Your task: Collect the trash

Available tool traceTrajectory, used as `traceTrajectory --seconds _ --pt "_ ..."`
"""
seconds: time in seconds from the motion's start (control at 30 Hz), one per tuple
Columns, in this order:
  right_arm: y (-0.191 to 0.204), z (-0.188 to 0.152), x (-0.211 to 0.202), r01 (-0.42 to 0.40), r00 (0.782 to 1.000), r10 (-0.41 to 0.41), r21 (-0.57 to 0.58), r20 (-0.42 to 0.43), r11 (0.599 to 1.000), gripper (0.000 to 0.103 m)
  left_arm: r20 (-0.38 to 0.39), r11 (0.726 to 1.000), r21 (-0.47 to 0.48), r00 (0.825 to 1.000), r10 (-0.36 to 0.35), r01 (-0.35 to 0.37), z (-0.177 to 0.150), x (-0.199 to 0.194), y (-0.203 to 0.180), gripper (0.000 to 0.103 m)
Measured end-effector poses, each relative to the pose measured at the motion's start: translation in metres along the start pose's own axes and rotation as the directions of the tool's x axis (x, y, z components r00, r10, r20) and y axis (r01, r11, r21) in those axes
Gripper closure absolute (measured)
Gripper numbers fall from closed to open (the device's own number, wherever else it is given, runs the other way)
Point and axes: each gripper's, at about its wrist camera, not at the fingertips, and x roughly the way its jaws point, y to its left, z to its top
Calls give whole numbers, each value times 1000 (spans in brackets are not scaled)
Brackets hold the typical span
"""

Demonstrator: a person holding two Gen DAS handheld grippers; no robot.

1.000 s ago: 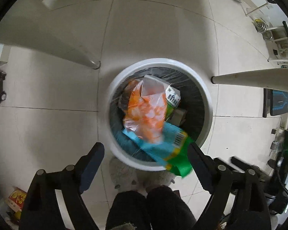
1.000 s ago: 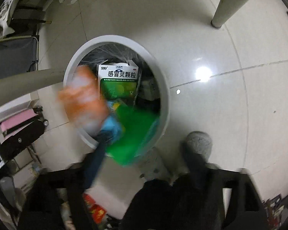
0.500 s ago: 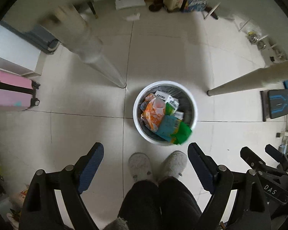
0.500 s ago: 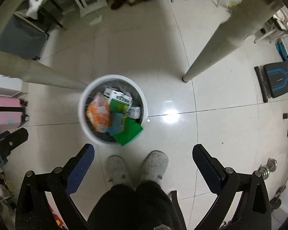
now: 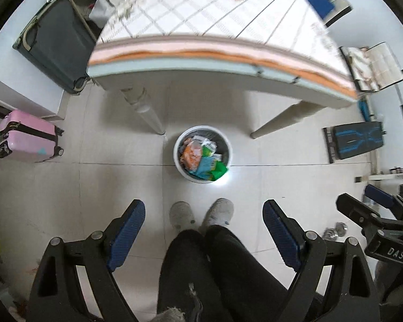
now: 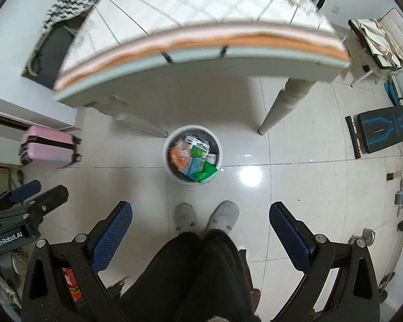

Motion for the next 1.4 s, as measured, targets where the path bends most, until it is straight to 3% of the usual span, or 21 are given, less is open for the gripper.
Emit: traceTrajectory --seconds 0.23,0.57,0.93,0.97,1.0,1.4 --pt "3 -17 -96 -72 996 73 -21 47 997 0 78 997 11 994 -76 75 -11 -81 -9 14" --pt "9 -32 -186 -184 977 185 -19 109 983 0 154 983 17 970 -185 185 -19 -140 -16 14" --pt "20 -41 -216 -248 961 252 -55 110 967 0 205 977 39 955 -213 210 -25 -169 -23 13" --pt "21 -40 -216 -246 962 251 -56 109 968 0 207 977 44 954 -215 210 -26 -170 -23 12" --pt "21 -40 -216 -246 962 251 -59 105 968 0 209 976 47 953 -218 213 -26 -170 -24 0" --pt "27 -41 -216 -250 963 256 -77 80 965 0 207 973 45 951 -231 227 -31 -175 -23 0"
